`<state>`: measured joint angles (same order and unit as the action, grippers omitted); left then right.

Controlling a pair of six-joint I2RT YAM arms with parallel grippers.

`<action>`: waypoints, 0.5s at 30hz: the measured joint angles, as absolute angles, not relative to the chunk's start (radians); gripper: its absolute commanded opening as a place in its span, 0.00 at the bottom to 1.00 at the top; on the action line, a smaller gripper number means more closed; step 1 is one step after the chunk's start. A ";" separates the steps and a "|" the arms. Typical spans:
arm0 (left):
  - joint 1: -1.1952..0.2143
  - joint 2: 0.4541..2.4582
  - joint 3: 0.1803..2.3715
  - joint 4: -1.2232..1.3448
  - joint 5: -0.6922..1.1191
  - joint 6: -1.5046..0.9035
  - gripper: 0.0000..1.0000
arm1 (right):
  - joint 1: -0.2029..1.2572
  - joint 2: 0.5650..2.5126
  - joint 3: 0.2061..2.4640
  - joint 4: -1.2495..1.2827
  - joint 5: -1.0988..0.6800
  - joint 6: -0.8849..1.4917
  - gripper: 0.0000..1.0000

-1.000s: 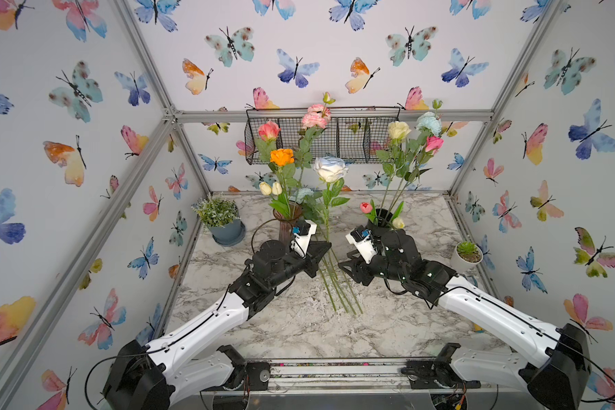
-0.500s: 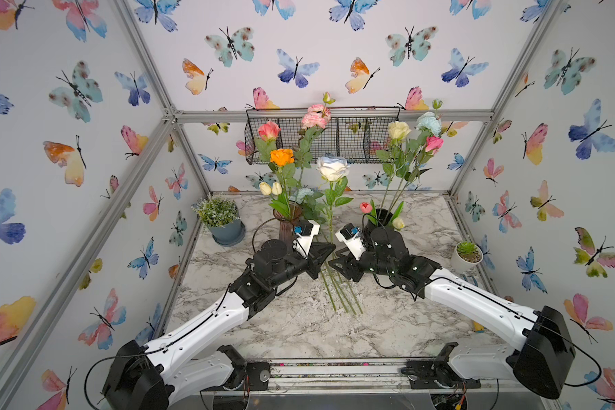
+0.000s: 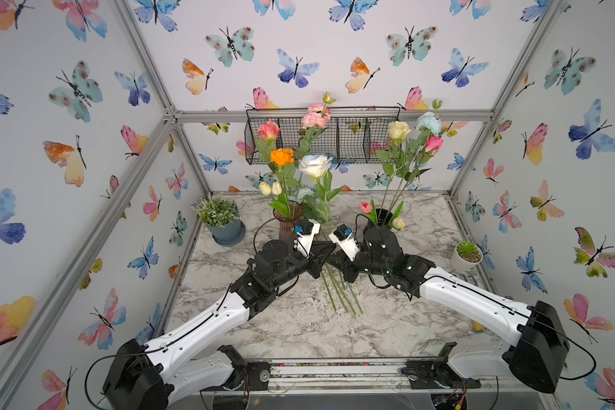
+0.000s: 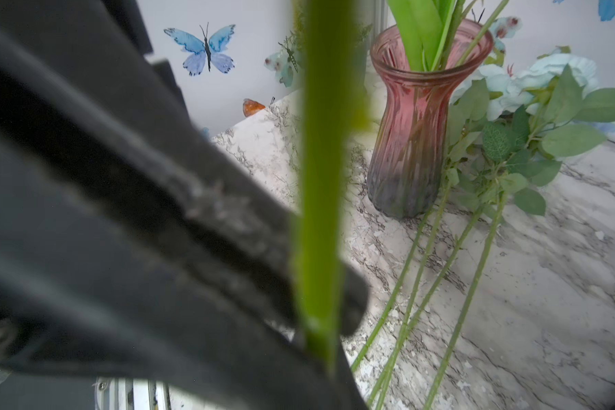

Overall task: Pick out blue flowers from the vase
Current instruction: Place the flower at the center of the board.

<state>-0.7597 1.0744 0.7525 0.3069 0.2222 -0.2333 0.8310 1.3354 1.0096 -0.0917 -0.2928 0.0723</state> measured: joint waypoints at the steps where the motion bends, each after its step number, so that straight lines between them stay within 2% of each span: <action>1: -0.760 1.070 0.747 0.305 0.218 -0.227 0.49 | 0.831 1.330 1.009 -0.096 -0.282 0.076 0.02; 4: -0.759 1.045 0.724 0.293 0.197 -0.229 0.55 | 0.830 1.309 1.003 -0.106 -0.245 0.088 0.02; 15: -0.664 0.862 0.630 0.263 0.157 -0.234 0.55 | 0.830 1.312 0.937 -0.234 -0.181 0.124 0.02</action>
